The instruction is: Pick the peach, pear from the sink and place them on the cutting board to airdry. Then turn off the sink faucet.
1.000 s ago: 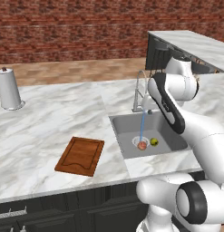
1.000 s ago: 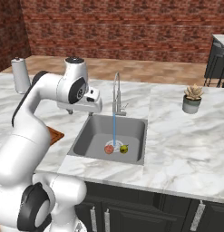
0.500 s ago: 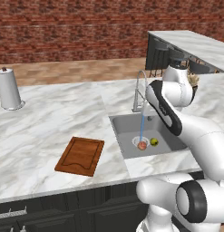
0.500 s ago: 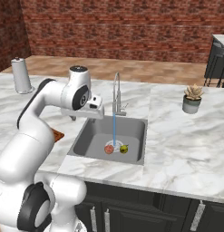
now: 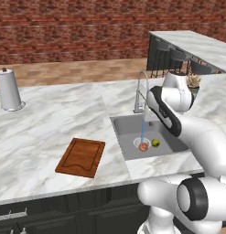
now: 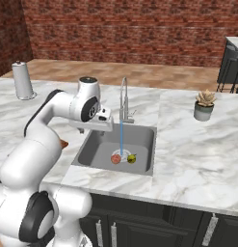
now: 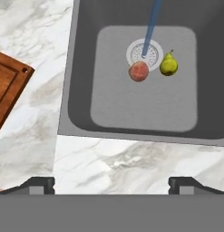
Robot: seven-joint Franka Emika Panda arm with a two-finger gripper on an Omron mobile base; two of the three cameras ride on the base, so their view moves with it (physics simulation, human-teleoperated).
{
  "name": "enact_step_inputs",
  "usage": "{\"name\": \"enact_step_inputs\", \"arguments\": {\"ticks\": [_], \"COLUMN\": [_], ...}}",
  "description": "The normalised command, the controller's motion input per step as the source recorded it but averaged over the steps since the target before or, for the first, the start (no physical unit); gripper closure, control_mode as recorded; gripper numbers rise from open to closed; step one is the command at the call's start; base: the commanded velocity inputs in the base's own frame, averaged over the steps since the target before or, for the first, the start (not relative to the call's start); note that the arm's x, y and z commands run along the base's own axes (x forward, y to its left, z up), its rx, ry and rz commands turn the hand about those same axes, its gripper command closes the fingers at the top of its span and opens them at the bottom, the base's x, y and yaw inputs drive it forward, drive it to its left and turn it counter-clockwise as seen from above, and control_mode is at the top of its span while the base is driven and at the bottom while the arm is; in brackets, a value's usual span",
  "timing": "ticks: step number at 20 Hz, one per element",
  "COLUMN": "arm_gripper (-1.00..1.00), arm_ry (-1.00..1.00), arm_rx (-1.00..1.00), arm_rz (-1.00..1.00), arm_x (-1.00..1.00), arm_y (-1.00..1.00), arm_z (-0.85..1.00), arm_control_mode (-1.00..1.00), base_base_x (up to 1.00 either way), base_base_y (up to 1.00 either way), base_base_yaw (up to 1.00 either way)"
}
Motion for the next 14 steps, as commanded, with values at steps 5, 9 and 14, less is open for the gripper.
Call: {"name": "enact_step_inputs", "arguments": {"ticks": [5, 9, 14], "arm_gripper": [-1.00, -1.00, -1.00], "arm_ry": [0.05, 0.01, 0.02], "arm_rx": [0.00, 0.00, 0.00], "arm_rz": [0.00, 0.00, -0.01], "arm_x": [0.07, 0.04, 0.04], "arm_y": [-0.08, -0.03, -0.01], "arm_z": [-0.28, -0.28, -0.23], "arm_control_mode": [-1.00, -1.00, -1.00], "base_base_x": [0.00, 0.00, 0.00], "base_base_y": [0.00, 0.00, 0.00], "base_base_yaw": [0.00, 0.00, 0.00]}}
